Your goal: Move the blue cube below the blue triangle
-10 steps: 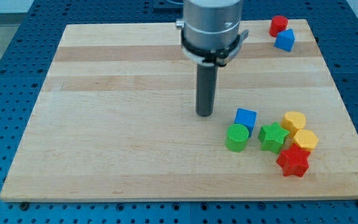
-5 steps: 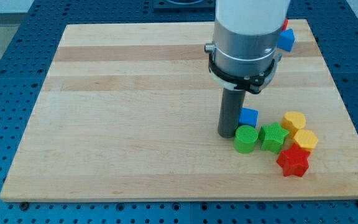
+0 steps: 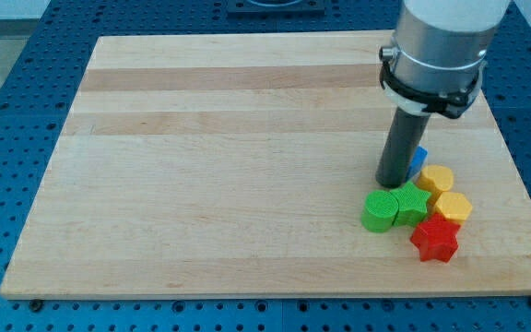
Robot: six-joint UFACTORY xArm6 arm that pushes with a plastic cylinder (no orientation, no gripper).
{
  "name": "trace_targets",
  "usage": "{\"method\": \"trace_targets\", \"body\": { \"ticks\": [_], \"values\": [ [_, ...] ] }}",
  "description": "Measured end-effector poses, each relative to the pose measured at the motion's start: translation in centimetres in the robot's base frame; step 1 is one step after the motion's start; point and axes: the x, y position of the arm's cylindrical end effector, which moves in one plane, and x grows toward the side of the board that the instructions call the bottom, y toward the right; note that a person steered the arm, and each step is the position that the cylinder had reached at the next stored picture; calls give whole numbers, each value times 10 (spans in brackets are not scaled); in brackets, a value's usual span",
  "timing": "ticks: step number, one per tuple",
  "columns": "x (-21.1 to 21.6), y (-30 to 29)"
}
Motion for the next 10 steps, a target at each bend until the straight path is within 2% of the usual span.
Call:
{"method": "trace_targets", "body": {
  "ticks": [1,4,10],
  "values": [
    [-17,9],
    [-35,59],
    [-105,48]
  ]
}}
